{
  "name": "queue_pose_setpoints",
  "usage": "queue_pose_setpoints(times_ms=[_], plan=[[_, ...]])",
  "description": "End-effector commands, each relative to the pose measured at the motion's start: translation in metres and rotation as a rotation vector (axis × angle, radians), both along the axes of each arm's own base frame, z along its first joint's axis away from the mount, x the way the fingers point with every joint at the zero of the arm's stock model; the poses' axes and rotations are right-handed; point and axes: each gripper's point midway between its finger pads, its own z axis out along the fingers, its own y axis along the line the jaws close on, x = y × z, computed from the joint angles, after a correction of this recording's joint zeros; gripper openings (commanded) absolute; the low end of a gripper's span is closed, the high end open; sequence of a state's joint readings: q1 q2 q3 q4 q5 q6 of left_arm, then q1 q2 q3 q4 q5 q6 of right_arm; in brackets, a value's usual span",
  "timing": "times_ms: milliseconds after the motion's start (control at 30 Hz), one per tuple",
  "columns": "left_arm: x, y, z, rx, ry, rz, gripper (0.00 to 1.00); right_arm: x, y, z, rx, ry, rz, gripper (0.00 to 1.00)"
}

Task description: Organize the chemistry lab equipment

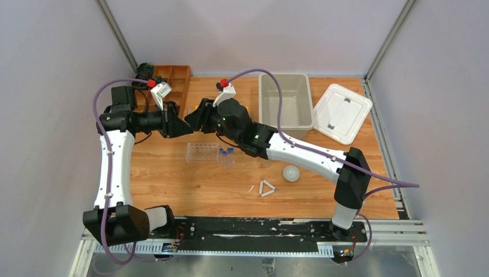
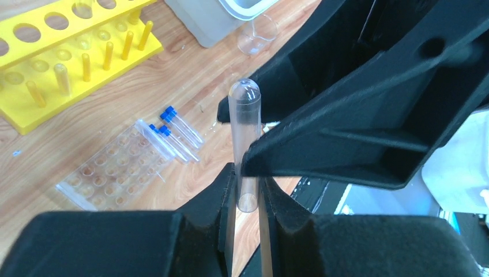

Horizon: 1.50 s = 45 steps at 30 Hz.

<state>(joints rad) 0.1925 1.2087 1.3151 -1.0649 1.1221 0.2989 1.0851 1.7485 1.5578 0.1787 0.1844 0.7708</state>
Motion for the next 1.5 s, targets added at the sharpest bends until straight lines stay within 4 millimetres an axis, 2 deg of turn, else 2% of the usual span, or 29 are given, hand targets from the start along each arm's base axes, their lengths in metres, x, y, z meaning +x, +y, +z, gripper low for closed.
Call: queue_pose_setpoints(times_ms=[0,267,467,600,767,900,967,1000,1033,1067,1100,1133,1233,1333,1467], plan=[[-0.007,-0.002,0.003,0.033,-0.070,-0.025,0.15,0.011,-0.015,0.009,-0.088,0.036,0.019,0.47],[-0.011,-0.010,-0.002,0.071,-0.091,-0.062,0.15,0.002,-0.005,0.011,-0.153,0.040,0.188,0.47],[-0.009,-0.009,-0.004,0.090,-0.084,-0.055,0.14,-0.002,-0.004,0.014,-0.152,0.030,0.225,0.45],[-0.009,-0.008,-0.007,0.097,-0.082,-0.052,0.14,0.003,-0.007,0.013,-0.150,0.038,0.220,0.39],[-0.011,-0.008,-0.008,0.102,-0.089,-0.056,0.14,0.010,-0.011,0.012,-0.150,0.037,0.205,0.23],[-0.012,-0.008,-0.008,0.102,-0.098,-0.063,0.14,0.016,-0.009,0.012,-0.148,0.035,0.210,0.21],[-0.011,-0.008,-0.009,0.106,-0.099,-0.062,0.15,0.018,-0.008,0.013,-0.150,0.033,0.213,0.13],[-0.011,-0.007,-0.009,0.107,-0.096,-0.059,0.20,0.019,-0.009,0.013,-0.155,0.028,0.212,0.08],[-0.010,-0.007,-0.010,0.112,-0.093,-0.056,0.36,0.021,-0.011,0.013,-0.162,0.021,0.206,0.04],[-0.009,-0.006,-0.011,0.116,-0.086,-0.050,0.62,0.024,-0.014,0.013,-0.171,0.011,0.197,0.00],[-0.008,-0.005,-0.012,0.123,-0.082,-0.043,0.84,0.028,-0.018,0.013,-0.183,-0.005,0.185,0.00],[-0.007,-0.004,-0.013,0.130,-0.076,-0.037,0.97,0.034,-0.024,0.013,-0.202,-0.030,0.162,0.00],[-0.001,0.003,-0.017,0.163,-0.054,-0.003,1.00,0.052,-0.047,0.014,-0.288,-0.142,0.075,0.00],[0.009,0.012,-0.025,0.208,-0.015,0.046,1.00,0.076,-0.079,0.007,-0.388,-0.237,-0.050,0.00],[0.022,0.023,-0.037,0.264,0.038,0.099,1.00,0.103,-0.112,-0.026,-0.472,-0.259,-0.120,0.00]])
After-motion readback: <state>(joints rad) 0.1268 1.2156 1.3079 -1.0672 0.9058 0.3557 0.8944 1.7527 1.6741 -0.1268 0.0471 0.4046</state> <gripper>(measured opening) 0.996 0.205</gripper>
